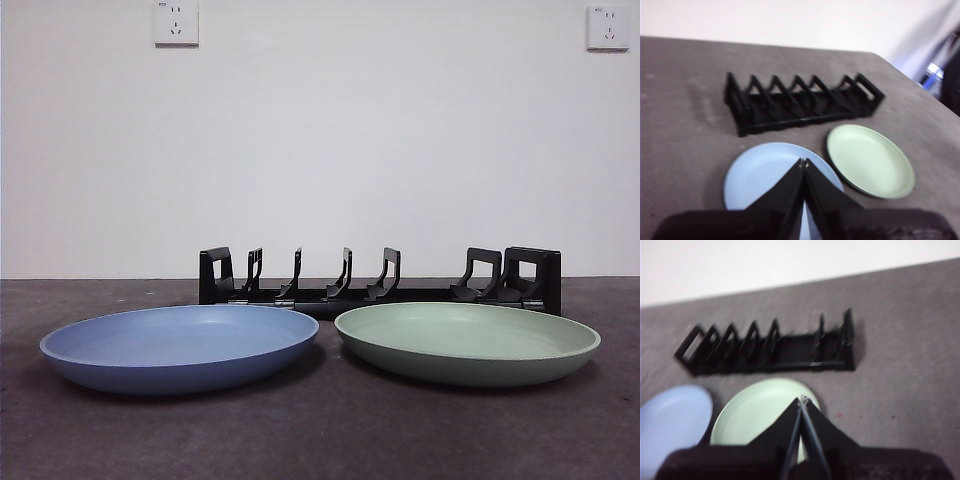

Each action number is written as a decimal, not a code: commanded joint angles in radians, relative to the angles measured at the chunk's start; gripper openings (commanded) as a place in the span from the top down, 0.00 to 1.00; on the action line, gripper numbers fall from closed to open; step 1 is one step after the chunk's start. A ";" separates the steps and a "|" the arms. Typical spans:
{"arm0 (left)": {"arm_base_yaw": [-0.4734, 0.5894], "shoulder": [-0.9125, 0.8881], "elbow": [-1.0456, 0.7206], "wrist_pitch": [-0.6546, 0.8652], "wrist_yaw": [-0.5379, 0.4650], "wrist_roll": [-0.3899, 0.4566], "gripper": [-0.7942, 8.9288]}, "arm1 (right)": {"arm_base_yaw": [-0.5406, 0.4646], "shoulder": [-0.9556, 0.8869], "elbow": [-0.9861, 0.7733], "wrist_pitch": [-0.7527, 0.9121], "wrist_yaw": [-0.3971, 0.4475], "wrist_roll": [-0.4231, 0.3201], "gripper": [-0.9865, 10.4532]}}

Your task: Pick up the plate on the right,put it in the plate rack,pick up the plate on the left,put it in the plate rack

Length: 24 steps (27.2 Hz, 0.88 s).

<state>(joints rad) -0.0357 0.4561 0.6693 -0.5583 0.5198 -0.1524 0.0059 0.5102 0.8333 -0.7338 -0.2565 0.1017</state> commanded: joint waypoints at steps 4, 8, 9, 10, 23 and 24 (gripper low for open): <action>0.001 0.069 0.160 -0.204 0.068 0.126 0.93 | 0.000 0.136 0.171 -0.206 -0.155 -0.119 0.92; -0.009 0.107 0.256 -0.317 0.070 0.185 0.92 | 0.000 0.205 0.238 -0.309 -0.238 -0.178 0.92; -0.016 0.116 0.276 -0.334 0.074 0.190 0.93 | 0.000 0.218 0.249 -0.328 -0.244 -0.190 0.92; -0.024 0.124 0.295 -0.348 0.080 0.195 0.93 | 0.001 0.229 0.256 -0.343 -0.246 -0.192 0.92; -0.085 0.204 0.364 -0.360 0.095 0.206 0.32 | 0.002 0.246 0.262 -0.359 -0.246 -0.207 0.63; -0.098 0.208 0.373 -0.359 0.095 0.217 0.24 | 0.002 0.246 0.264 -0.357 -0.246 -0.205 0.51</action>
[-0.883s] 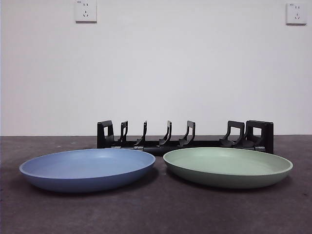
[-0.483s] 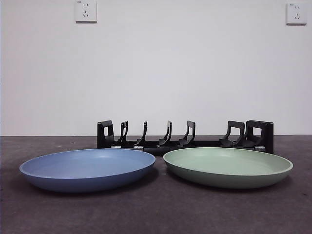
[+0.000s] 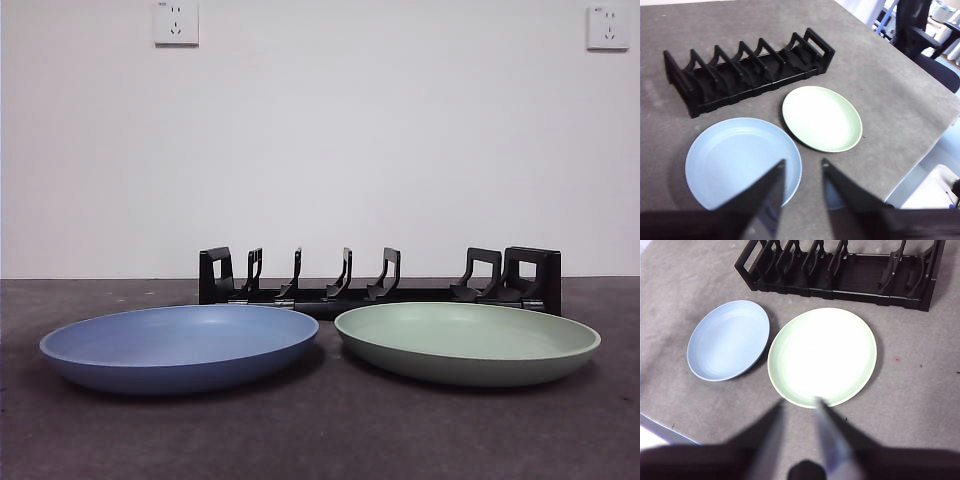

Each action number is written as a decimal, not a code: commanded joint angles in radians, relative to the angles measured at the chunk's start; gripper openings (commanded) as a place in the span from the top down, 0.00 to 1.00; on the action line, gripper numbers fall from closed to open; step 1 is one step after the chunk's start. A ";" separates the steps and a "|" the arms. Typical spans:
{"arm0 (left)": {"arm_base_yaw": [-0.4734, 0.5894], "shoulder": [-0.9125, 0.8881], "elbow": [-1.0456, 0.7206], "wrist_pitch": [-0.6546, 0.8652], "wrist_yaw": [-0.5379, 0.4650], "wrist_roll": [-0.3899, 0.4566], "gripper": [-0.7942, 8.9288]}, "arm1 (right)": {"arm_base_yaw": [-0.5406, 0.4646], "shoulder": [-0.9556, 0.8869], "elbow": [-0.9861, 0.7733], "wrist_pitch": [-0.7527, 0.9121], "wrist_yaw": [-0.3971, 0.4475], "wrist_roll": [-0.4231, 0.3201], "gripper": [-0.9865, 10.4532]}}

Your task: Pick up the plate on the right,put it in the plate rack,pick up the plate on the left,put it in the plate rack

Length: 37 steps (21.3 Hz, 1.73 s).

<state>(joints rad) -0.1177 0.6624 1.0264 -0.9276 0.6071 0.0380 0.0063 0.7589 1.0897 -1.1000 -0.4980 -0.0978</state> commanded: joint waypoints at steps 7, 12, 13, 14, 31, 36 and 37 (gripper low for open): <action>-0.138 0.061 0.032 0.048 0.032 0.132 0.24 | 0.001 0.038 0.023 0.009 -0.004 0.020 0.39; -0.306 0.135 0.056 0.117 0.021 0.301 0.24 | 0.001 0.158 0.023 0.056 -0.002 0.047 0.39; -0.333 0.153 0.068 0.116 0.014 0.318 0.24 | 0.001 0.187 0.023 0.070 0.000 0.055 0.39; -0.366 0.180 0.085 0.115 -0.002 0.333 0.24 | 0.001 0.230 0.023 0.086 0.000 0.064 0.39; -0.621 0.416 0.161 0.156 -0.248 0.472 0.24 | 0.078 0.816 0.023 0.306 0.147 0.069 0.39; -0.621 0.418 0.161 0.174 -0.269 0.472 0.24 | 0.120 0.893 0.023 0.352 0.207 0.072 0.39; -0.621 0.418 0.161 0.174 -0.275 0.472 0.24 | 0.126 0.907 0.023 0.359 0.216 0.072 0.39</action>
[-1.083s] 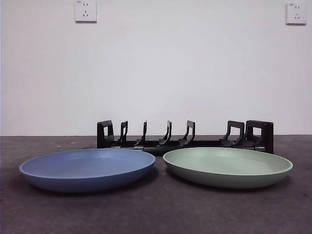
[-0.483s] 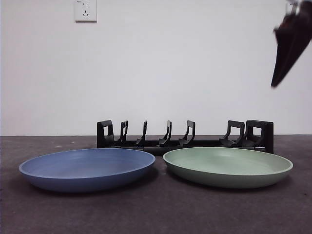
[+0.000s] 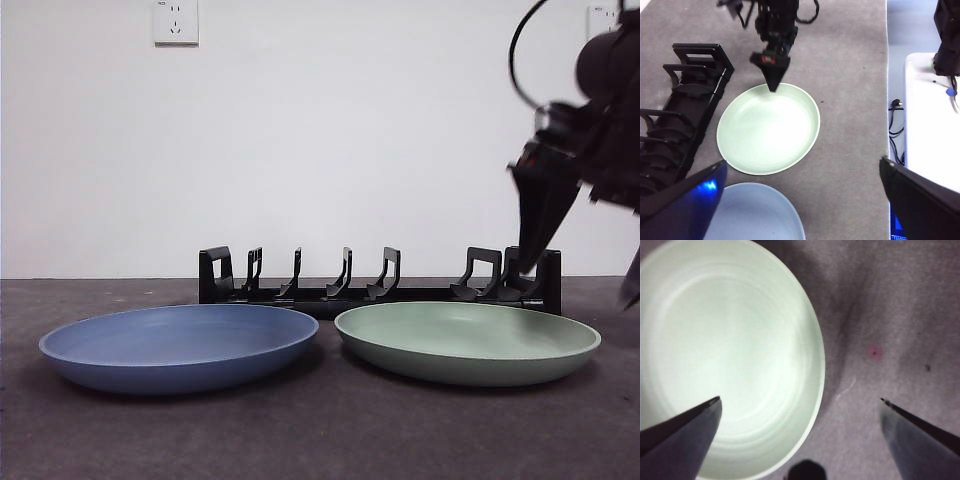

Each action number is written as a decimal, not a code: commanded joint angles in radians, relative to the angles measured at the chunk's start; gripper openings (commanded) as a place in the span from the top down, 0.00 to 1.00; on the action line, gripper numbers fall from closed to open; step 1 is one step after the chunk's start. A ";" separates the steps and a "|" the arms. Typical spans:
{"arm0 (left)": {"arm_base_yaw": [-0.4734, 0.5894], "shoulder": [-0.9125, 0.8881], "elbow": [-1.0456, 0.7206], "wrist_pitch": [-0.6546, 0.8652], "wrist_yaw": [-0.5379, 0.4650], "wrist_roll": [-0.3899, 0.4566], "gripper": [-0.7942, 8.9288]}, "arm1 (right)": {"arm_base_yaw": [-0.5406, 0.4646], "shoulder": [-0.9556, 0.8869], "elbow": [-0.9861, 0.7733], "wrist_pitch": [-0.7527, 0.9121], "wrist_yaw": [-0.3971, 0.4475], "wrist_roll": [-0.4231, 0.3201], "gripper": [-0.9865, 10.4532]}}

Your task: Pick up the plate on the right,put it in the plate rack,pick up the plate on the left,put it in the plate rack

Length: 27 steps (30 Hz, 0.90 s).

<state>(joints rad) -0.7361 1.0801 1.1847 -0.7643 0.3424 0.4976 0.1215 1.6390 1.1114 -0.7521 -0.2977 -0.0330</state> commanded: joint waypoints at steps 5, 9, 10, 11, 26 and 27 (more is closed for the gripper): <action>-0.003 0.000 0.002 0.011 -0.029 0.012 0.24 | 0.026 0.069 0.002 0.043 0.026 0.013 0.43; -0.003 0.000 0.002 0.011 -0.029 0.012 0.24 | 0.036 0.095 0.002 0.057 0.029 0.015 0.54; -0.003 0.000 0.002 0.011 -0.029 0.012 0.24 | 0.036 0.100 0.002 0.058 0.029 0.017 0.54; -0.003 0.000 0.002 0.011 -0.029 0.011 0.24 | 0.036 0.106 0.002 0.058 0.029 0.024 0.54; -0.003 0.000 0.002 0.010 -0.029 0.011 0.24 | 0.045 0.132 0.002 0.079 0.029 0.033 0.92; -0.003 0.000 0.002 0.010 -0.029 0.011 0.24 | 0.045 0.132 0.002 0.082 0.029 0.034 0.92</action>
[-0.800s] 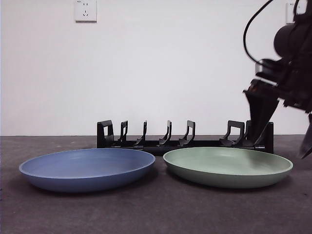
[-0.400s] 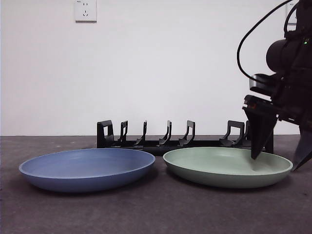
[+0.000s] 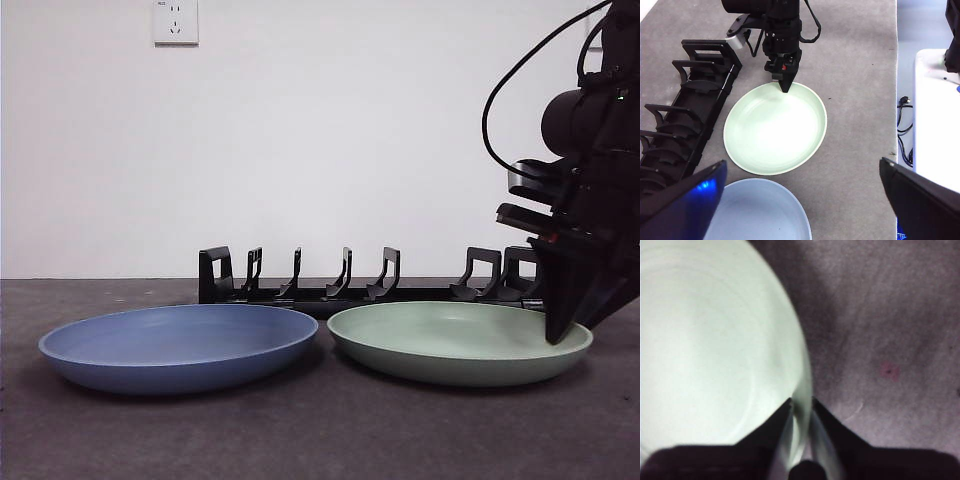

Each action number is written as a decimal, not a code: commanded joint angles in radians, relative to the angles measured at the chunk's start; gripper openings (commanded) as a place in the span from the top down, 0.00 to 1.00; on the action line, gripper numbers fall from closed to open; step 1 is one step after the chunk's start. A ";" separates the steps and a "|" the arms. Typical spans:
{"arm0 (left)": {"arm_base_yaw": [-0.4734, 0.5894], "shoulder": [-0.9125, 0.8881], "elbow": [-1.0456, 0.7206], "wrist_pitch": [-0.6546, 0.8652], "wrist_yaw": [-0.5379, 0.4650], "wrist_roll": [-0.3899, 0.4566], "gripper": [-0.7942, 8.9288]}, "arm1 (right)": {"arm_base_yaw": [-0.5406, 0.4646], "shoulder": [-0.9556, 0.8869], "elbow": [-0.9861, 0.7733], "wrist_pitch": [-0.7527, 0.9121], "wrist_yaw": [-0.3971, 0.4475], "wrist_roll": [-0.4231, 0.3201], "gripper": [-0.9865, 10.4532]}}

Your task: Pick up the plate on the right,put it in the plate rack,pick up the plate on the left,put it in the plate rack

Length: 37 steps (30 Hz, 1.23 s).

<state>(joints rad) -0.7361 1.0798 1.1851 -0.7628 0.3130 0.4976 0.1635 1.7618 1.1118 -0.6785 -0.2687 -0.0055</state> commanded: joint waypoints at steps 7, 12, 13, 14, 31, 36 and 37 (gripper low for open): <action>-0.003 0.001 0.002 0.007 0.000 0.014 0.24 | -0.001 -0.016 0.010 0.004 0.000 0.006 0.92; -0.014 0.001 0.002 -0.001 0.000 0.066 0.24 | -0.002 -0.083 0.047 -0.044 -0.002 0.002 0.92; -0.020 0.001 0.002 -0.001 0.000 0.077 0.24 | -0.002 -0.099 0.063 -0.065 -0.005 0.000 0.92; -0.026 0.001 0.002 -0.003 0.000 0.092 0.24 | -0.002 -0.112 0.079 -0.086 -0.005 -0.004 0.92; -0.186 0.103 0.002 0.031 -0.393 0.365 0.24 | 0.001 -0.222 0.445 -0.483 -0.151 -0.042 0.92; -0.205 0.141 0.002 0.097 -0.447 0.411 0.24 | 0.014 -0.222 0.478 -0.542 -0.155 -0.048 0.92; -0.206 0.148 0.002 0.113 -0.448 0.417 0.24 | 0.014 -0.222 0.480 -0.551 -0.159 -0.050 0.92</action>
<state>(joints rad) -0.9390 1.2209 1.1854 -0.6651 -0.1318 0.8864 0.1738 1.5433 1.5856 -1.2297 -0.4168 -0.0460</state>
